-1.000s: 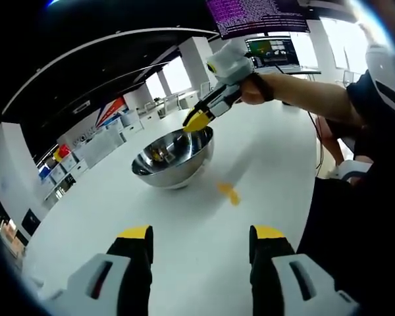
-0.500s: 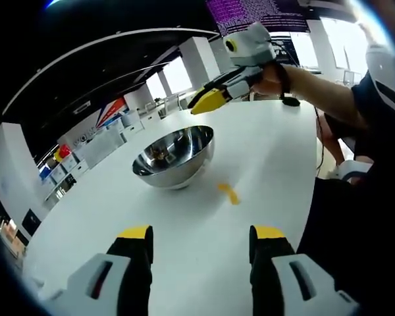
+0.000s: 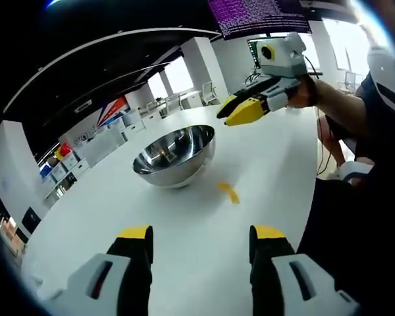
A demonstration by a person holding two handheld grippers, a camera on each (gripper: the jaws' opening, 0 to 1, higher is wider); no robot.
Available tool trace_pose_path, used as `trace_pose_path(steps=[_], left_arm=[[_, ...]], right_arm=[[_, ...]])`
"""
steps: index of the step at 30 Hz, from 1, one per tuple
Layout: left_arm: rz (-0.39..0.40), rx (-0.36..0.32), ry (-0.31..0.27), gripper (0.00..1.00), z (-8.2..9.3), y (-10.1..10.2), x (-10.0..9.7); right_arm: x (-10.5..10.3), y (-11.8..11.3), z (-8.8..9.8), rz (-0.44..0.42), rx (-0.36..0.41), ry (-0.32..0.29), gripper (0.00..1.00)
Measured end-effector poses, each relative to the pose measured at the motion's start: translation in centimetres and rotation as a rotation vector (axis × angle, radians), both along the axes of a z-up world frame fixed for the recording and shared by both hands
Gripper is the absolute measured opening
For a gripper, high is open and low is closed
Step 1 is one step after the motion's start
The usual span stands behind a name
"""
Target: Pick up the QQ candy scattered on the table and place it into the stainless steel bowl on the table
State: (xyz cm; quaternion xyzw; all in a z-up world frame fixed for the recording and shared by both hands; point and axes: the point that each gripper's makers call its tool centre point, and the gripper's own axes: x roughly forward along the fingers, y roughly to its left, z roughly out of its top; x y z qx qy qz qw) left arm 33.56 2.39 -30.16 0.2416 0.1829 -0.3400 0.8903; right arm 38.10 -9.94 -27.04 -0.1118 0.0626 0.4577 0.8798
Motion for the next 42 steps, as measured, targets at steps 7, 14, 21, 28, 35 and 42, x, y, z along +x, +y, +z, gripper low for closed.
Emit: trace_pose_path(steps=[7,14,21,28,35,42], left_arm=[[-0.003,0.005,0.006,0.59,-0.2,-0.1,-0.1],[-0.005,0.000,0.005,0.59,-0.2,-0.2,-0.2],[-0.003,-0.004,0.006,0.59,-0.3,0.0,-0.2],[-0.007,-0.009,0.003,0.59,-0.3,-0.1,-0.1],[-0.008,-0.005,0.011,0.59,-0.7,0.0,0.0],[-0.006,-0.010,0.014,0.59,-0.7,0.0,0.0]], right_arm=[[-0.8,0.3,-4.6,-0.015,-0.040,0.096,0.14],[0.2,1.3,-7.9,-0.049,-0.115,0.131,0.11],[-1.6,4.0,-8.0,0.020,-0.080,0.158,0.09],[-1.7,4.3,-10.2,0.016,-0.190,0.162,0.09],[-1.2,4.4,-10.2,0.009,-0.124,0.219,0.09],[-0.2,4.6,-10.4,-0.007,-0.128,0.209,0.11]])
